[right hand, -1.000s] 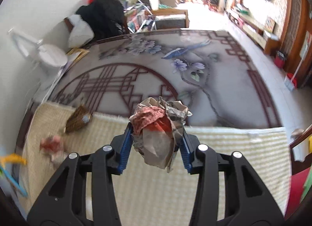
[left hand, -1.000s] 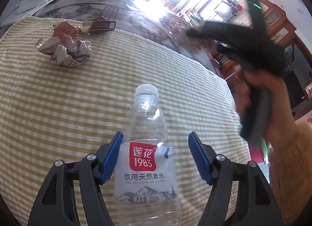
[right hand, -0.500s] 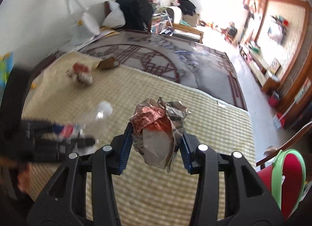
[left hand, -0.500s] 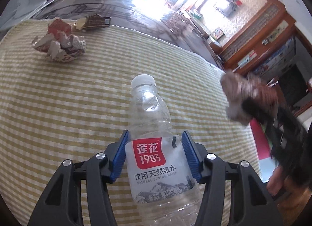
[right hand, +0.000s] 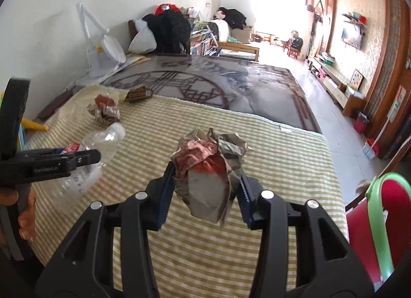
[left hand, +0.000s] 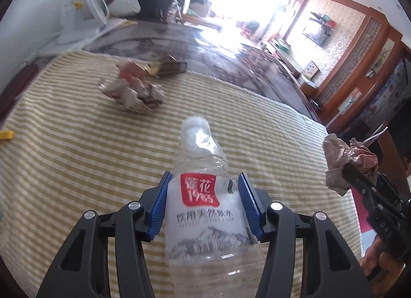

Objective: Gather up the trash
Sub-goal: 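Carry the foil ball and water bottle toward the red bin with both tools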

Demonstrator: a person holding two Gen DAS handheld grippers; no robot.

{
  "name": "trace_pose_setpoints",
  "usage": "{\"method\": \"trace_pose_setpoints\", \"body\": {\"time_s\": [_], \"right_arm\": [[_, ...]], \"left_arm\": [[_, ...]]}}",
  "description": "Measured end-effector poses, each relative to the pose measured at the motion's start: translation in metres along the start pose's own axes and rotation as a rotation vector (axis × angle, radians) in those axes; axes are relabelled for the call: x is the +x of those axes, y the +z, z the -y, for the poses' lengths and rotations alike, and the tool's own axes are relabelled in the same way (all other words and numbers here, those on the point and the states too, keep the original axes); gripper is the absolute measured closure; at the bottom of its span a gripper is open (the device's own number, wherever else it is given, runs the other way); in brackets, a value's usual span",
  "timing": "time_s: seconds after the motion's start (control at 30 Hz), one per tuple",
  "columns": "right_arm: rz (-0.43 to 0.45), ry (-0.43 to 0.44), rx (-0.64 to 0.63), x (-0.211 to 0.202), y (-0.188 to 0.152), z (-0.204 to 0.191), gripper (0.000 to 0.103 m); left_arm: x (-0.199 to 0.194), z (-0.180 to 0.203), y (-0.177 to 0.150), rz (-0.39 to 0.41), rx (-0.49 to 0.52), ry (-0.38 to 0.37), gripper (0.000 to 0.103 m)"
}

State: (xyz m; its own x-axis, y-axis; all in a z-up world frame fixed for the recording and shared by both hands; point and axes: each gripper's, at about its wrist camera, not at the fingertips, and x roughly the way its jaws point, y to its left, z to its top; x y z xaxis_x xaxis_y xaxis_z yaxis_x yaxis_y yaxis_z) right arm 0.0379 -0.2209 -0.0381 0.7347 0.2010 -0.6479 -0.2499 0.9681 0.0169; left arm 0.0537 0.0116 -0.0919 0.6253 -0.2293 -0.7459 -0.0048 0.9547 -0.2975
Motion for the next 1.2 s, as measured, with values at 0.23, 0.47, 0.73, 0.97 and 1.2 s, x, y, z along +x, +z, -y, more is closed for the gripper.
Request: {"method": "trace_pose_setpoints", "body": {"time_s": [0.23,0.47,0.73,0.97,1.2], "right_arm": [[0.032,0.027,0.077,-0.012,0.002,0.018,0.06],[0.063,0.034,0.095,-0.025,0.002,0.027,0.06],[0.072,0.037,0.166,-0.036,-0.002,0.052,0.06],[0.097,0.04,0.187,-0.047,-0.003,0.063,0.06],[0.117,0.036,0.22,-0.057,-0.007,0.079,0.06]], "left_arm": [[-0.033,0.006,-0.014,0.058,-0.031,0.036,0.054],[-0.045,0.027,-0.022,0.073,-0.035,0.022,0.054],[-0.055,0.051,-0.025,0.085,-0.032,0.0,0.054],[-0.056,0.071,-0.031,0.072,-0.018,-0.015,0.054],[-0.055,0.098,-0.035,0.067,0.027,-0.034,0.054]]}}
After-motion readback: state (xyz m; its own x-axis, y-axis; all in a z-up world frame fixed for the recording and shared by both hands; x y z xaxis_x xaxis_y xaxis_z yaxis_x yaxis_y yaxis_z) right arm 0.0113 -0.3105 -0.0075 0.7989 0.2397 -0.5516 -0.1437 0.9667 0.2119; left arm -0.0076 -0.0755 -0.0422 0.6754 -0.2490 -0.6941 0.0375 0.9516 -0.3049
